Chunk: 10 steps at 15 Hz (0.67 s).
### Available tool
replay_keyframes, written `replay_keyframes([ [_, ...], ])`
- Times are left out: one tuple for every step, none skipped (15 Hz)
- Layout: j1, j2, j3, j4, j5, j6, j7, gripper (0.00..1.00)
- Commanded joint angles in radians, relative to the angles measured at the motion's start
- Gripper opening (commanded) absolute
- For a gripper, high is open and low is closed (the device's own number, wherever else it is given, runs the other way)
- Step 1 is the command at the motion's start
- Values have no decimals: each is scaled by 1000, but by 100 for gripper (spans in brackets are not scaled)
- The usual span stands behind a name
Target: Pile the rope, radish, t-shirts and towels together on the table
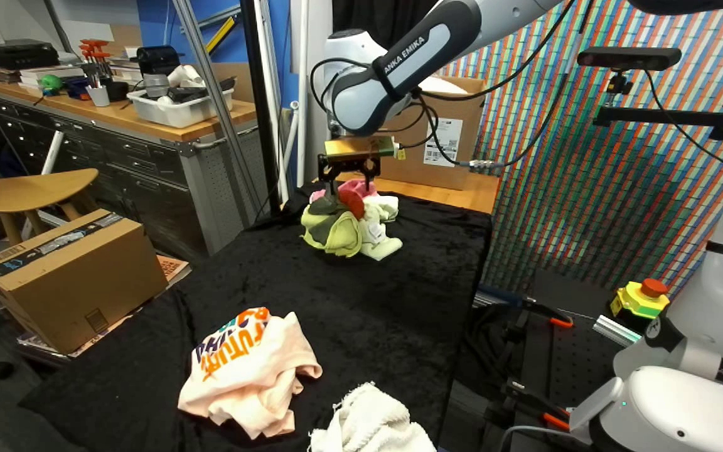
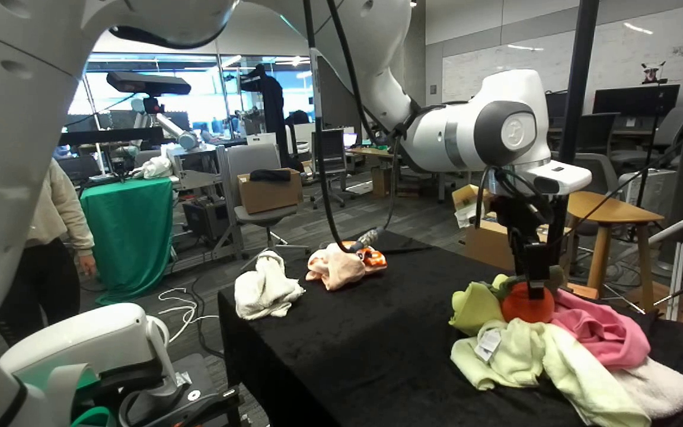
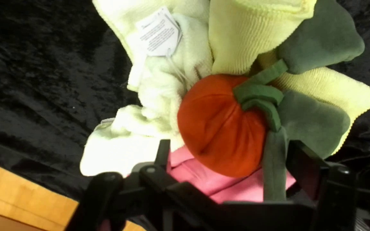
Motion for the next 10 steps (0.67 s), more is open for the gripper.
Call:
replay_keyframes([
  [35, -83, -17, -47, -77, -28, 10, 100],
  [39, -96, -12, -50, -94, -35, 5, 100],
  [46, -100, -7, -49, -112, -41, 6, 100],
  [53, -106, 0, -48, -130, -46, 1, 100],
  [63, -111, 8, -48, -146, -53, -3, 100],
  [73, -114, 21, -47, -160, -61, -15, 100],
  [88, -111, 33, -44, -175, -68, -19, 100],
  [109, -105, 47, -39, -197, -84, -21, 100],
  [122, -107, 67, -38, -206, -99, -38, 100],
  [136, -96, 91, -31, -208, -116, -60, 100],
])
